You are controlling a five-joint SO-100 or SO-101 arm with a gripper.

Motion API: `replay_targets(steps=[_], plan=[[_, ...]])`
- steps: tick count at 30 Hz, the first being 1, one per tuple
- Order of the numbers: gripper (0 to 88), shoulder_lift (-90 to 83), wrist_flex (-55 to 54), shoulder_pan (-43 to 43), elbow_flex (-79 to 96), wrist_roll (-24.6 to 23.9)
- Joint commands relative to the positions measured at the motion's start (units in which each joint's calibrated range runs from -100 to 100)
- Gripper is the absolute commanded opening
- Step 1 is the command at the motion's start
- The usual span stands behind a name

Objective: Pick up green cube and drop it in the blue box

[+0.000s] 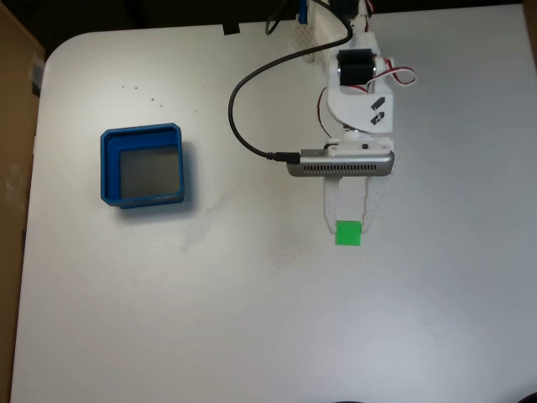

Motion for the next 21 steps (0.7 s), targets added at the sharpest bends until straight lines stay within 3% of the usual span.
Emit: replay_targets(steps=[1,21], plan=[[1.7,-8.7,5.52,2.58,-2.79,0.2],[1.8,-8.7,8.16,17.03,-2.52,-0.15]])
